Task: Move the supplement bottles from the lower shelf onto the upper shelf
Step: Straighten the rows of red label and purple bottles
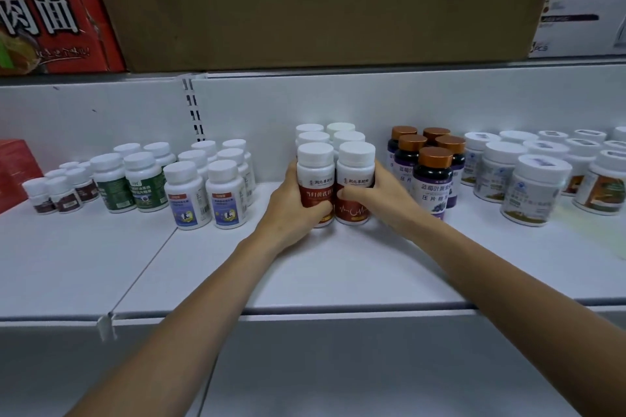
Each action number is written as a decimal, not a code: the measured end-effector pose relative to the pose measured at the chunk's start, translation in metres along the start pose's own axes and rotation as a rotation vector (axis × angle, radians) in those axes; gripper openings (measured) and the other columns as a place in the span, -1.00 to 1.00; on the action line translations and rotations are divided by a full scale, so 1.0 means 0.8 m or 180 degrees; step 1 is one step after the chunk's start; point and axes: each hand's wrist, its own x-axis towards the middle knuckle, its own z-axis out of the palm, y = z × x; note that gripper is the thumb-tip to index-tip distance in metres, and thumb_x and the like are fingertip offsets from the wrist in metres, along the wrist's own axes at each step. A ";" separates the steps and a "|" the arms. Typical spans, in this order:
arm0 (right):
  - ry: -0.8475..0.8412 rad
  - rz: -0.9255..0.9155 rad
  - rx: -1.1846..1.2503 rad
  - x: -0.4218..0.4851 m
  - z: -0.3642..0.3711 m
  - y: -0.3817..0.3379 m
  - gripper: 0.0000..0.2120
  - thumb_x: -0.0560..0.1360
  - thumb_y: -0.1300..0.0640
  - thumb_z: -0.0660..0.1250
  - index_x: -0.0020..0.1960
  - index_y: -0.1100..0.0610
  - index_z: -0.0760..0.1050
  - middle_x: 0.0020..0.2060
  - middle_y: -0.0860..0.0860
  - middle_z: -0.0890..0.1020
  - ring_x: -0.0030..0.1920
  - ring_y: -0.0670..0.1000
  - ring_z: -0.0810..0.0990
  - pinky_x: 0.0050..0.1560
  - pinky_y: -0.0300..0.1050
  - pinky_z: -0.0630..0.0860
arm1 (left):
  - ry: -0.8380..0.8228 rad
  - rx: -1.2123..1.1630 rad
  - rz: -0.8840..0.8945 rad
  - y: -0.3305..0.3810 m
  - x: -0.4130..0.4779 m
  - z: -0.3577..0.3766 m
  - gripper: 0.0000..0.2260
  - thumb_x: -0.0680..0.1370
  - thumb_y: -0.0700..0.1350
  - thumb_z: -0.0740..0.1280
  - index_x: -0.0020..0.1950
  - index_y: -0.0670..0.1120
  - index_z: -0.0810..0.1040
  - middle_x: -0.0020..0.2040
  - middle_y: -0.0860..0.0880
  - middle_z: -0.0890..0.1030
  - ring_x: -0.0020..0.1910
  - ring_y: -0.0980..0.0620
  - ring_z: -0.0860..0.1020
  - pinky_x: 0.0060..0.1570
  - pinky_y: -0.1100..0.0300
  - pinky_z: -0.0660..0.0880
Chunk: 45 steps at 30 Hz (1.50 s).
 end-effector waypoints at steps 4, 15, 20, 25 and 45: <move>0.0121 -0.0004 -0.0049 0.002 0.010 0.005 -0.36 0.18 0.01 0.41 0.25 -0.07 0.39 0.04 -0.10 0.64 0.09 -0.05 0.60 0.21 0.09 0.50 | 0.0146 0.0034 0.0051 -0.001 -0.001 0.001 -0.43 0.42 -0.21 0.39 0.37 -0.04 0.25 0.01 0.09 0.49 -0.06 0.09 0.47 -0.28 0.62 0.32; 0.0283 0.0087 -0.0822 -0.032 0.008 -0.013 -0.13 0.44 -0.04 0.42 0.53 0.14 -0.04 0.42 0.02 0.34 0.40 0.05 0.33 0.24 -0.17 0.30 | 0.0451 0.0436 0.0288 0.015 -0.021 -0.010 -0.24 0.33 0.02 0.45 0.43 -0.06 0.16 0.39 -0.06 0.34 0.37 -0.05 0.31 0.34 0.05 0.30; 0.0513 0.0025 -0.1173 -0.061 0.000 -0.028 -0.15 0.45 -0.04 0.39 0.54 0.06 -0.05 0.50 0.06 0.21 0.46 0.08 0.22 0.42 0.09 0.26 | 0.0654 0.0685 0.0154 0.027 -0.044 -0.028 -0.13 0.44 0.01 0.42 0.53 -0.14 -0.09 0.55 -0.07 0.00 0.52 0.00 -0.03 0.45 0.16 -0.05; 0.1011 -0.0281 -0.1060 -0.087 -0.004 -0.032 -0.43 0.49 0.14 0.36 0.44 0.17 0.25 0.36 0.08 0.41 0.29 0.00 0.43 0.27 -0.17 0.39 | 0.0708 0.0716 0.0661 0.047 -0.074 -0.029 -0.23 0.44 -0.06 0.42 0.51 -0.12 0.06 0.53 -0.07 0.11 0.50 0.00 0.06 0.40 0.26 -0.04; 0.1208 0.0290 -0.1520 -0.069 -0.139 0.020 -0.50 0.52 0.15 0.32 0.40 0.21 0.25 0.33 0.14 0.43 0.27 0.08 0.43 0.23 -0.07 0.40 | -0.0319 -0.0387 -0.0057 0.133 -0.021 0.114 -0.28 0.42 -0.12 0.47 0.46 -0.18 0.15 0.45 -0.10 0.29 0.30 0.10 0.31 -0.14 0.55 0.10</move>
